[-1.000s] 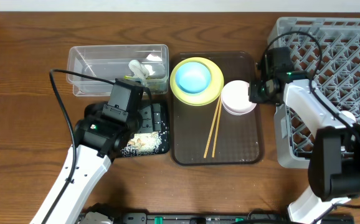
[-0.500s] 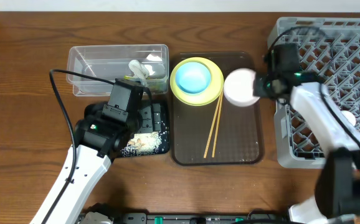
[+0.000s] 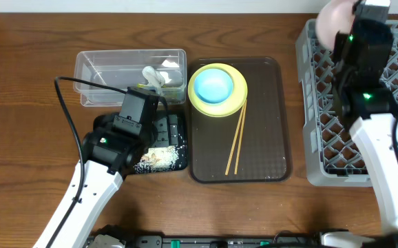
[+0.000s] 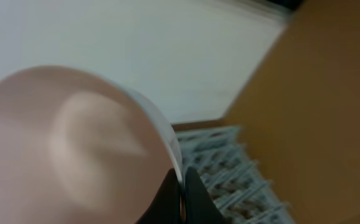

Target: Sort waste into correct bins and load items into the dishwasher rack

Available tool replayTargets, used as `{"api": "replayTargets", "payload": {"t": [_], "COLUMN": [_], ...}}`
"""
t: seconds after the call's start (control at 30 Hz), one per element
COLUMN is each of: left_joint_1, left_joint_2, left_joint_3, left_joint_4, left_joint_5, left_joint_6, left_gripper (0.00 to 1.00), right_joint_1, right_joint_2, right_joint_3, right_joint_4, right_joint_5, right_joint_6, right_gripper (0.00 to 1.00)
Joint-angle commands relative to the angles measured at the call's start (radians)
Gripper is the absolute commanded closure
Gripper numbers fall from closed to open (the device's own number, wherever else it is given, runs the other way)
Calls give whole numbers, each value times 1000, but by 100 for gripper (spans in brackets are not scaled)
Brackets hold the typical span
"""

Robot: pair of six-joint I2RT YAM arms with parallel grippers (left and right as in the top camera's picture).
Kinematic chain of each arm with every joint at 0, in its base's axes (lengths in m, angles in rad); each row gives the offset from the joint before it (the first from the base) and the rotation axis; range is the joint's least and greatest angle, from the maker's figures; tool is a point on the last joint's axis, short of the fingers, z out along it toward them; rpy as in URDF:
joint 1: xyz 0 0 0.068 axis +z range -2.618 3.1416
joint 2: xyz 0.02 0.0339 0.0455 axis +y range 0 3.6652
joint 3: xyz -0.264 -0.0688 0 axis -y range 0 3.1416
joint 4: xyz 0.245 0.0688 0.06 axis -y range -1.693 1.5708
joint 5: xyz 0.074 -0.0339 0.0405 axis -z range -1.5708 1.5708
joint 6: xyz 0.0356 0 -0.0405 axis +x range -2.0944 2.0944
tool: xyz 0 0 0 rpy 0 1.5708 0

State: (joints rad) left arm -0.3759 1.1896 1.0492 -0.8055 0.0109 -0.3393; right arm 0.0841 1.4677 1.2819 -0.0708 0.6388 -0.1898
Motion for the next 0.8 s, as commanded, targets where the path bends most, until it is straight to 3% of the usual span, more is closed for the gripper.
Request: {"api": "replayTargets", "payload": {"t": [0.0, 0.13, 0.4, 0.77], "left_joint_1": [0, 0, 0, 0], "left_joint_2": [5, 5, 5, 5], "left_joint_3": [2, 2, 2, 2], "left_joint_4": [-2, -2, -3, -2], "left_joint_5": [-19, -19, -19, -19], "left_joint_6": [6, 6, 6, 6], "left_gripper": [10, 10, 10, 9], "right_joint_1": [-17, -30, -54, -55], "right_joint_2": [77, 182, 370, 516], "right_joint_3": [5, 5, 5, 5], "right_joint_4": [114, 283, 499, 546], "right_joint_5": [208, 230, 256, 256], "right_joint_6": [-255, -400, -554, -591], "right_gripper": [99, 99, 99, 99]}}
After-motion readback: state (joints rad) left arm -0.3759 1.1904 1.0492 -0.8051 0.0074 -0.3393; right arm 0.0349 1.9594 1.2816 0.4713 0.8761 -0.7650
